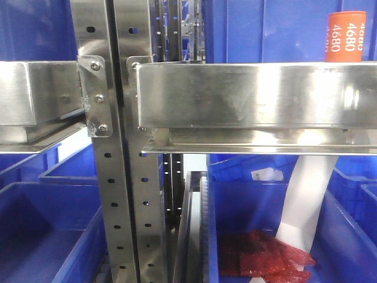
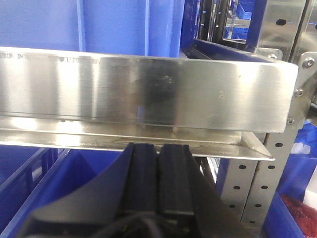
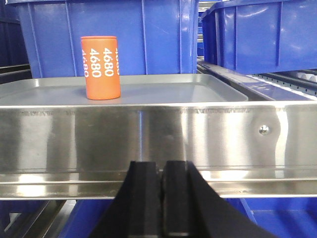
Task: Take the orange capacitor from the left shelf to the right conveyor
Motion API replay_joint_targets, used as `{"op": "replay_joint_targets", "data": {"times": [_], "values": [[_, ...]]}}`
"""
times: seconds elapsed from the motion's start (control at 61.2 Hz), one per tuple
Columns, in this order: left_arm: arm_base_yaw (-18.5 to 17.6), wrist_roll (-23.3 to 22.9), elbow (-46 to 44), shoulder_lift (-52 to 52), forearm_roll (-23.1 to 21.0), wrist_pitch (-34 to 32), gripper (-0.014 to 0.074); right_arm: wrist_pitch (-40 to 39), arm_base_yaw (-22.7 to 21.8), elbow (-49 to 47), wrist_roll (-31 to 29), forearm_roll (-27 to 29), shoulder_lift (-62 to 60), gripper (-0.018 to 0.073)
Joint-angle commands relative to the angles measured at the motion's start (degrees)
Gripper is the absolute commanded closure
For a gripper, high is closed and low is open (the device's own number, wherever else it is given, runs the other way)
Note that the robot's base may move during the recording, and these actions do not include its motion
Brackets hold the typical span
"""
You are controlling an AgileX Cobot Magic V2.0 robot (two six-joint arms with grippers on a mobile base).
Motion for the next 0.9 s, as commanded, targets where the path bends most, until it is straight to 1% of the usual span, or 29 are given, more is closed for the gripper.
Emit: {"op": "replay_joint_targets", "data": {"times": [0.0, 0.18, 0.245, 0.359, 0.49, 0.637, 0.686, 0.768, 0.817, 0.882], "values": [[0.01, -0.09, -0.15, -0.77, -0.2, -4.8, 0.0723, -5.76, -0.21, -0.24, -0.31, -0.08, -0.81, 0.0503], [0.01, -0.09, -0.15, -0.77, -0.2, -4.8, 0.0723, -8.81, -0.21, -0.58, 0.07, -0.08, -0.81, 0.0503], [0.01, -0.09, -0.15, -0.77, -0.2, -4.8, 0.0723, -8.44, -0.21, -2.29, 0.61, -0.08, -0.81, 0.0503], [0.01, -0.09, -0.15, -0.77, -0.2, -4.8, 0.0723, -3.71, -0.21, -8.12, 0.62, -0.08, -0.2, 0.0503], [0.01, -0.09, -0.15, -0.77, -0.2, -4.8, 0.0723, 3.84, -0.21, -18.46, 0.62, -0.08, 4.23, 0.0503], [0.01, -0.09, -0.15, -0.77, -0.2, -4.8, 0.0723, 6.85, -0.21, -28.0, 0.62, -0.08, 12.87, 0.0489], [0.01, -0.09, -0.15, -0.77, -0.2, -4.8, 0.0723, 6.97, -0.21, -30.48, 0.62, -0.08, 16.07, 0.045], [0.01, -0.09, -0.15, -0.77, -0.2, -4.8, 0.0723, 6.9, -0.21, -33.59, 0.62, -0.08, 20.99, 0.0342], [0.01, -0.09, -0.15, -0.77, -0.2, -4.8, 0.0723, 6.65, -0.06, -35.19, 0.62, -0.08, 23.99, 0.0253], [0.01, -0.09, -0.15, -0.77, -0.2, -4.8, 0.0723, 5.97, 1.25, -37.25, 0.62, -0.08, 28.3, 0.0108]]}}
